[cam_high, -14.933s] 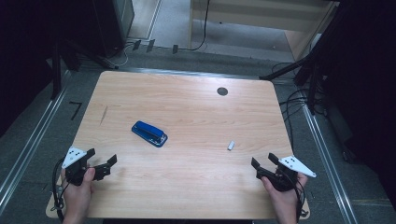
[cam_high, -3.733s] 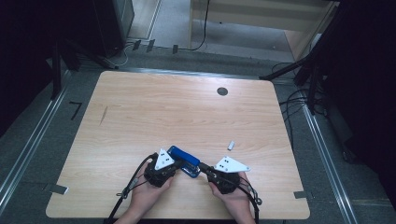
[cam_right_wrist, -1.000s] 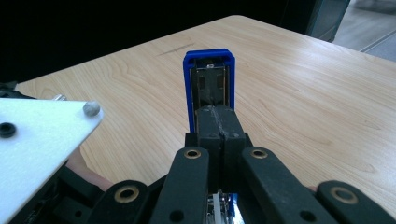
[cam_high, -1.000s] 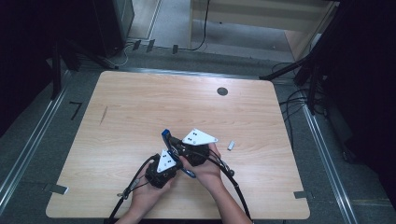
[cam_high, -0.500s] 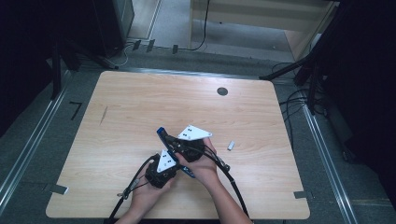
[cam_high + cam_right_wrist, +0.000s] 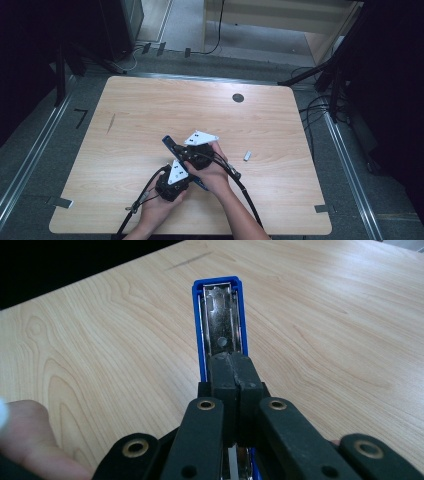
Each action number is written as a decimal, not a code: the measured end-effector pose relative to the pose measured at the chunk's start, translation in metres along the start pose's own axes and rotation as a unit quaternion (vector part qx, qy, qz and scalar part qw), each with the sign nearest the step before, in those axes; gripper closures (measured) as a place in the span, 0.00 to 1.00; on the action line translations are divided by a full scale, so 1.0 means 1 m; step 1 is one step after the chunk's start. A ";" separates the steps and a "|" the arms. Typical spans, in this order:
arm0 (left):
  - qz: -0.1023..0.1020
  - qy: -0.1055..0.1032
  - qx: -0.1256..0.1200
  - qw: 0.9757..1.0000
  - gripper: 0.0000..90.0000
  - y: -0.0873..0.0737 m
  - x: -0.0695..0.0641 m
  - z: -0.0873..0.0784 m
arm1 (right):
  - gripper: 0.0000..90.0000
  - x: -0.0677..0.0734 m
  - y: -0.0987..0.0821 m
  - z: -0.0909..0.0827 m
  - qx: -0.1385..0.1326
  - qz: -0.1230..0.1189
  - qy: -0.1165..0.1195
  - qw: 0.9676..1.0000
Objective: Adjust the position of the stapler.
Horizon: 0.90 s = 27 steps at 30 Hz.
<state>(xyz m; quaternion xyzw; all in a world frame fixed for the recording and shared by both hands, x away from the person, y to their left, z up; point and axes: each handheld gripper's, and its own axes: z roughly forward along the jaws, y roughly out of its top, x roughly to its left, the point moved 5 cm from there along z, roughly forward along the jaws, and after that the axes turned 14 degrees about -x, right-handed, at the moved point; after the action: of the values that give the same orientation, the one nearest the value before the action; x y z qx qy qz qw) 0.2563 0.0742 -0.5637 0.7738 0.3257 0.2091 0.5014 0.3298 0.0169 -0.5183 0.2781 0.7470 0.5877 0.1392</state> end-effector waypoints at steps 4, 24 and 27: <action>-0.001 -0.001 0.000 1.000 1.00 0.000 0.000 0.000 | 1.00 0.000 -0.001 0.008 0.016 -0.006 -0.003 1.000; -0.002 -0.001 0.001 1.000 1.00 0.000 0.000 0.000 | 1.00 -0.004 -0.012 0.027 0.073 0.020 0.004 0.997; -0.002 -0.001 0.001 1.000 1.00 0.000 0.000 0.000 | 1.00 -0.004 -0.012 0.027 0.075 0.023 0.005 0.997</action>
<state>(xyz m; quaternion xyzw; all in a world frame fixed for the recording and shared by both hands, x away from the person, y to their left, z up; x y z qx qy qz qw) 0.2564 0.0745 -0.5637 0.7740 0.3265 0.2070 0.5014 0.3447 0.0344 -0.5375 0.3020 0.7830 0.5344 0.1007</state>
